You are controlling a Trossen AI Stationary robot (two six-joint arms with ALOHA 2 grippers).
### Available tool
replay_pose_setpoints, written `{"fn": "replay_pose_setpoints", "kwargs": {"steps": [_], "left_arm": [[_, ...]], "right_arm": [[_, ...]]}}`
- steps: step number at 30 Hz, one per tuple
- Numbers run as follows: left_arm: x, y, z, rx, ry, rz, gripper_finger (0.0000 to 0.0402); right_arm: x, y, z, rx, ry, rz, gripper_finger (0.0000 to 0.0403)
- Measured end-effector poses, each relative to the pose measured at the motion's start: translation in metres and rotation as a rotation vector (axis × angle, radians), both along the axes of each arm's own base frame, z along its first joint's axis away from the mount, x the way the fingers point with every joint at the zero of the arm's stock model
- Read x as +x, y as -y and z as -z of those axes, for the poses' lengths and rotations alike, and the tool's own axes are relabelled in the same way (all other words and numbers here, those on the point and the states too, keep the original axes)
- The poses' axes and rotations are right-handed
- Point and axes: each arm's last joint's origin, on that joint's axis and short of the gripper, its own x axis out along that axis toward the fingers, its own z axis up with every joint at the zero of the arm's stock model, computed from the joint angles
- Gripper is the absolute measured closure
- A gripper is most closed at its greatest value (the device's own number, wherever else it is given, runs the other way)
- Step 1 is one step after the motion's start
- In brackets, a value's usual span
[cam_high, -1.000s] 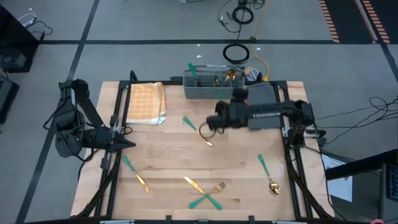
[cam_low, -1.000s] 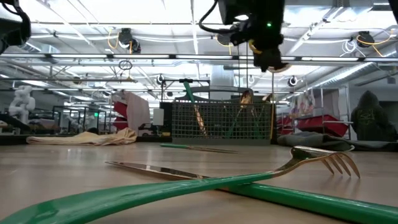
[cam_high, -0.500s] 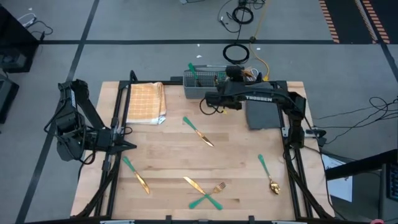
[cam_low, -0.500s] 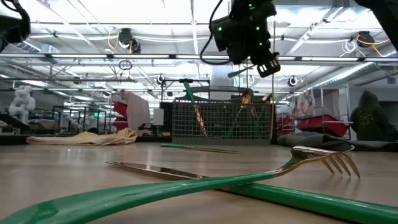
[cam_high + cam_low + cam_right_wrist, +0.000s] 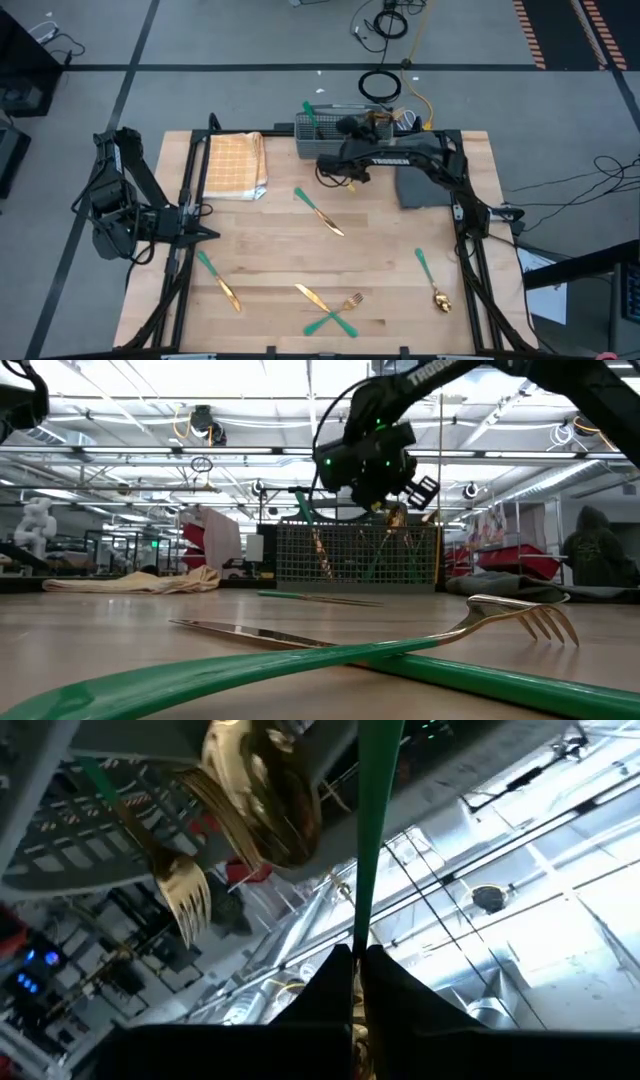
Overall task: Sort silverware
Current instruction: Put the spoon into the middle right section of the dish rack
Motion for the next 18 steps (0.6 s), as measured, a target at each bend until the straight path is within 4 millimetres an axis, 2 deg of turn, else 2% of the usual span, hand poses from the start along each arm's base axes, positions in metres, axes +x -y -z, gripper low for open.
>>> {"fn": "replay_pose_setpoints", "kwargs": {"steps": [5,12,18], "left_arm": [[0.0,0.0,0.0,0.0,0.0,0.0,0.0391],[0.0,0.0,0.001,0.01,-0.005,0.0,0.0391],[0.0,-0.001,0.001,0.011,-0.006,0.0,0.0391]], "right_arm": [[-0.005,0.014,0.005,0.013,-0.027,0.038,0.0403],[-0.007,0.017,0.006,0.077,-0.076,0.056,0.0403],[-0.012,0.015,-0.007,0.124,-0.066,0.063,0.0403]]}}
